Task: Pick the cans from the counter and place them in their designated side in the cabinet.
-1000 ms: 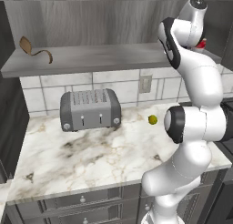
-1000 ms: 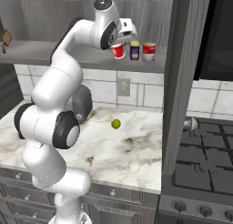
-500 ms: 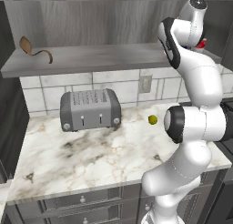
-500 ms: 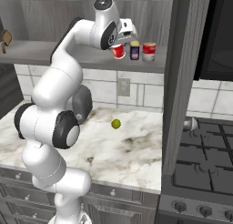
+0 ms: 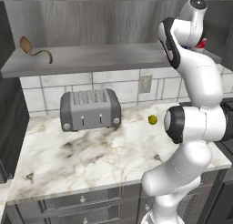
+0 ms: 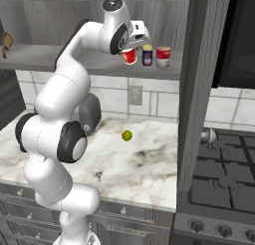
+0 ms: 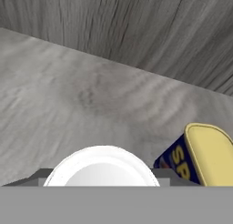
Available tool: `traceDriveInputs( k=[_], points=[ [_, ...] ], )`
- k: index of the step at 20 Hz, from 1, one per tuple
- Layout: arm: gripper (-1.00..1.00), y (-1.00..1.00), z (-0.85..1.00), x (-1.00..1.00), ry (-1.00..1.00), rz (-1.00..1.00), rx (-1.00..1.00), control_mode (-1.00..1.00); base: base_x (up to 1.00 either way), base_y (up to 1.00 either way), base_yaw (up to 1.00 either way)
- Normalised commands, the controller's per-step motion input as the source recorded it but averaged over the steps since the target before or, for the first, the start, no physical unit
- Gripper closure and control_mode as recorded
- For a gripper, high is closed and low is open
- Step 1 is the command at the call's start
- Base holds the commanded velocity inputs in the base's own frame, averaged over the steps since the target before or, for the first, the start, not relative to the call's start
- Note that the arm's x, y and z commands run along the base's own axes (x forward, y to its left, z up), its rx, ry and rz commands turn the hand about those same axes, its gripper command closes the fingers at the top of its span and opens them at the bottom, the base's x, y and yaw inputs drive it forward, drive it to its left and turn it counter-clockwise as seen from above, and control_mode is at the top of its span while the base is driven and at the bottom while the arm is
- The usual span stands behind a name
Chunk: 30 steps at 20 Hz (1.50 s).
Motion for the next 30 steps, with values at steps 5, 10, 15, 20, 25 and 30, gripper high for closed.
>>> traceDriveInputs(
  k=[5,10,15,20,25,30],
  points=[
    [-1.00,-0.04,-0.08,0.00,0.00,0.00,0.00,-1.00,0.00,0.00,0.00],
    [-1.00,-0.05,-0.01,0.00,-0.02,0.00,0.00,-1.00,0.00,0.00,0.00],
    [-1.00,0.00,0.01,0.00,-0.10,0.01,0.00,-1.00,0.00,0.00,0.00],
    [-1.00,0.00,0.06,-0.03,-0.16,0.03,0.00,-1.00,0.00,0.00,0.00],
    [-1.00,0.00,0.03,-0.23,-0.19,0.04,0.00,-1.00,0.00,0.00,0.00],
    [-1.00,0.00,0.00,-0.40,-0.17,0.04,0.00,-1.00,0.00,0.00,0.00]
  ],
)
